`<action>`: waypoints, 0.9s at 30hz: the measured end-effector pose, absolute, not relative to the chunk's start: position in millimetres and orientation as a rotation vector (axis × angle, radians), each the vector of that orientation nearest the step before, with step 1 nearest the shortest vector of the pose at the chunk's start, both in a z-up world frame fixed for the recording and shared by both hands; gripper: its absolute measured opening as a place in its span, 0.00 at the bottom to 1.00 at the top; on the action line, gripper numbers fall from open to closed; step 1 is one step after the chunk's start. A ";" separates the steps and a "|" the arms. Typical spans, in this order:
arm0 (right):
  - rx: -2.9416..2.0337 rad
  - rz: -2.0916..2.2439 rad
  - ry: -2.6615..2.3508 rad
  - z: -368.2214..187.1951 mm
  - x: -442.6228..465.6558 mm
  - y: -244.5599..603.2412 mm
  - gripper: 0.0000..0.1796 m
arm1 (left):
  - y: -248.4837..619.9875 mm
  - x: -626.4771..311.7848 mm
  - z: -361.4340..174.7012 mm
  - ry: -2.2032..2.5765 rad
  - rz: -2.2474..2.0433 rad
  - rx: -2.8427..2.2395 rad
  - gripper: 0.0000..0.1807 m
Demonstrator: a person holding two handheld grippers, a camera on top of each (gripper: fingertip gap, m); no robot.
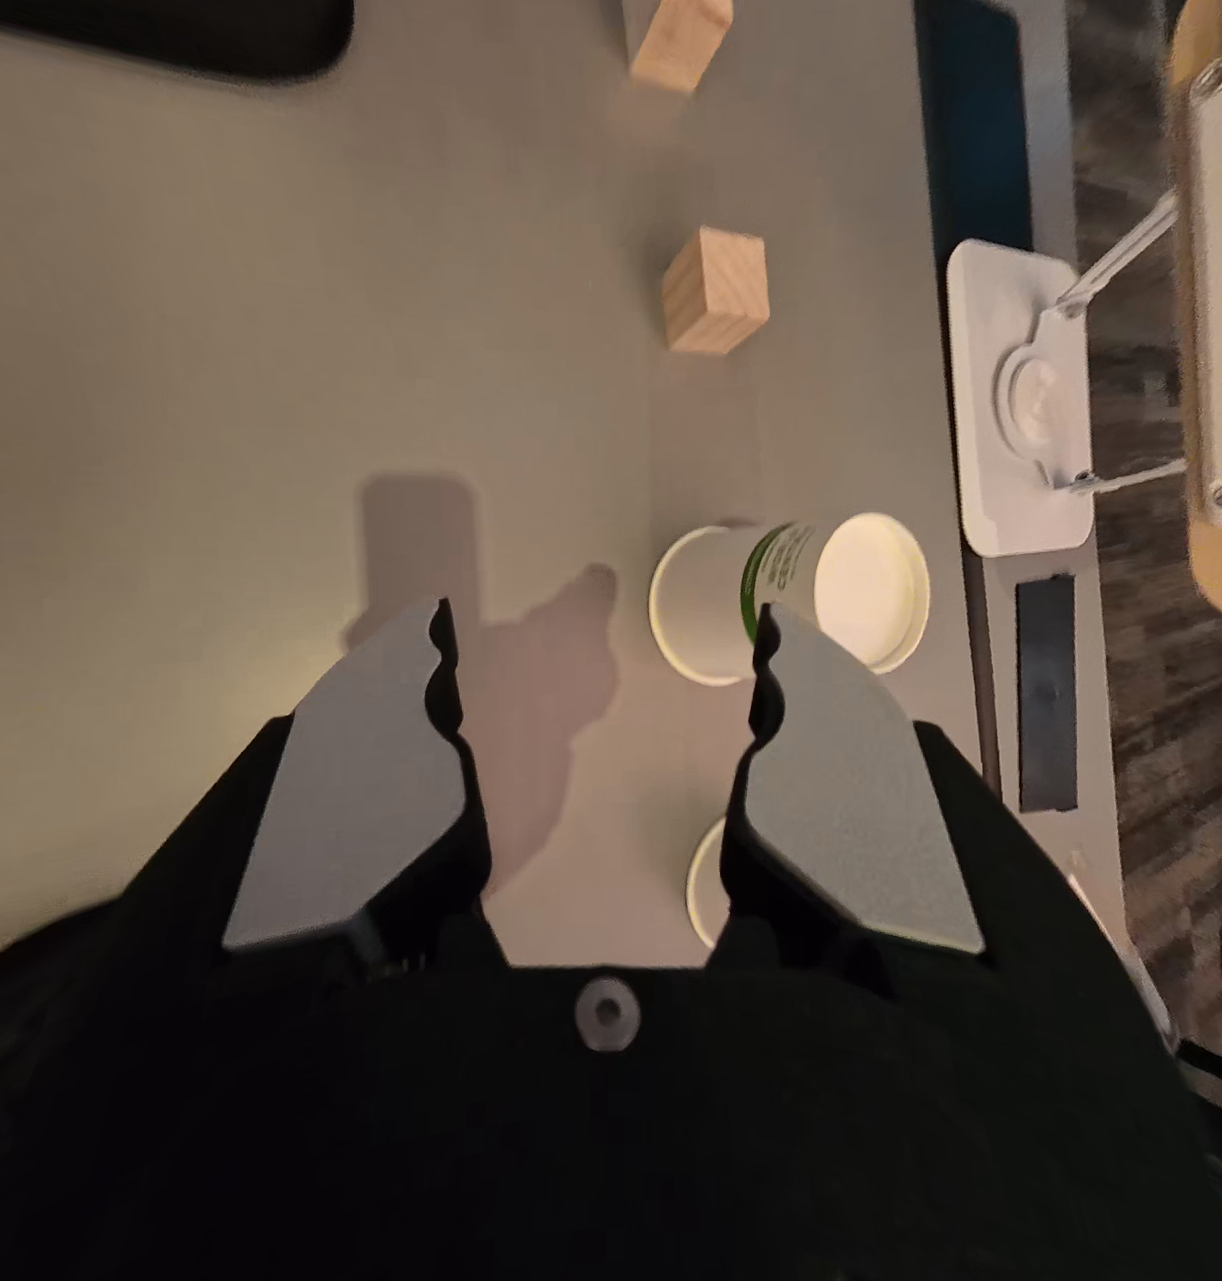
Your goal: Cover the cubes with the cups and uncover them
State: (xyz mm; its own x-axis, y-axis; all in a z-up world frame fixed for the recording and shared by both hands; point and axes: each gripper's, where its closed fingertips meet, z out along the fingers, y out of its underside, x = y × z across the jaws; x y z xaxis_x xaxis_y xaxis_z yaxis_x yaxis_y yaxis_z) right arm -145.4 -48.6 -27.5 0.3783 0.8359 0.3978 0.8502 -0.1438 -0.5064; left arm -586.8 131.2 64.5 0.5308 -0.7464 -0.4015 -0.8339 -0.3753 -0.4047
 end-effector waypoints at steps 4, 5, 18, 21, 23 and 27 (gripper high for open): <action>-1.814 0.053 -1.338 -5.6 -177.2 -36.3 0.45 | 113.1 -563.7 118.9 1.245 0.147 -2.082 0.02; -1.762 0.073 -1.305 2.5 -187.1 -33.0 0.45 | 105.4 -552.9 132.8 1.244 0.112 -2.043 0.02; -1.214 0.493 -0.805 101.5 -289.2 -26.4 0.50 | -40.1 -353.4 204.9 1.454 -0.580 -1.517 0.01; -1.088 0.521 -0.686 118.9 -281.7 -35.6 0.49 | -55.7 -328.8 200.5 1.488 -0.688 -1.468 0.01; -1.027 0.526 -0.625 127.5 -274.2 -41.4 0.45 | -60.3 -318.5 196.4 1.501 -0.743 -1.455 0.01; -1.019 0.529 -0.610 129.1 -267.2 -42.8 0.42 | -66.9 -309.2 193.8 1.506 -0.857 -1.437 0.01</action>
